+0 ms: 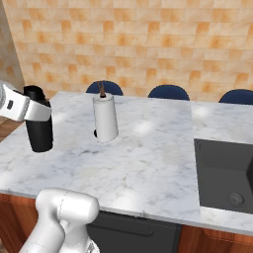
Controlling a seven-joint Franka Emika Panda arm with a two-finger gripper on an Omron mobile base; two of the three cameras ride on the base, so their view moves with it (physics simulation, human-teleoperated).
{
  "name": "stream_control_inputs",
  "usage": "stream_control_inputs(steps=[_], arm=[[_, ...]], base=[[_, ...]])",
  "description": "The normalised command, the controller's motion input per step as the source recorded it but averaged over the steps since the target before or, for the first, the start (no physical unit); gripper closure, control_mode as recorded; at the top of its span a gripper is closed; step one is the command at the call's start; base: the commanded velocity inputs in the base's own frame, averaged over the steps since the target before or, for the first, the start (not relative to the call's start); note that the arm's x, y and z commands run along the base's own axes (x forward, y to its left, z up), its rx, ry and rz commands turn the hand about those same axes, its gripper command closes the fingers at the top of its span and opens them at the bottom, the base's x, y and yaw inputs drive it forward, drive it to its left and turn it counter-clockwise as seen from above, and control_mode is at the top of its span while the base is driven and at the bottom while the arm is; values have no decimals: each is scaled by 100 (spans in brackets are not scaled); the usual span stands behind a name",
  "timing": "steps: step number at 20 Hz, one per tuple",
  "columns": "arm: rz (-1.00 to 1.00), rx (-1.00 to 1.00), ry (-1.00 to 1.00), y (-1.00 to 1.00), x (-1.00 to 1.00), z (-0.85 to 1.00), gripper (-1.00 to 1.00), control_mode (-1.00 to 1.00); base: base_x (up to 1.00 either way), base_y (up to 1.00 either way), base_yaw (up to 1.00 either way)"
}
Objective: Pick the water bottle, boxed drink from the counter and place them in the open cabinet.
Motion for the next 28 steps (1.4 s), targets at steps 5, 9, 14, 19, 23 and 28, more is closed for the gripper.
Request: stream_control_inputs(steps=[5,9,14,19,23,28], arm=[[0,0,0,0,0,0,100,100],[0,0,0,0,0,0,100,100],[0,0,0,0,0,0,100,100],[0,0,0,0,0,0,100,100],[0,0,0,0,0,0,100,100],[0,0,0,0,0,0,100,100]], base=[[-20,0,0],[-100,6,0],[-93,0,5],[10,-2,64],[0,1,100],[0,0,100]])
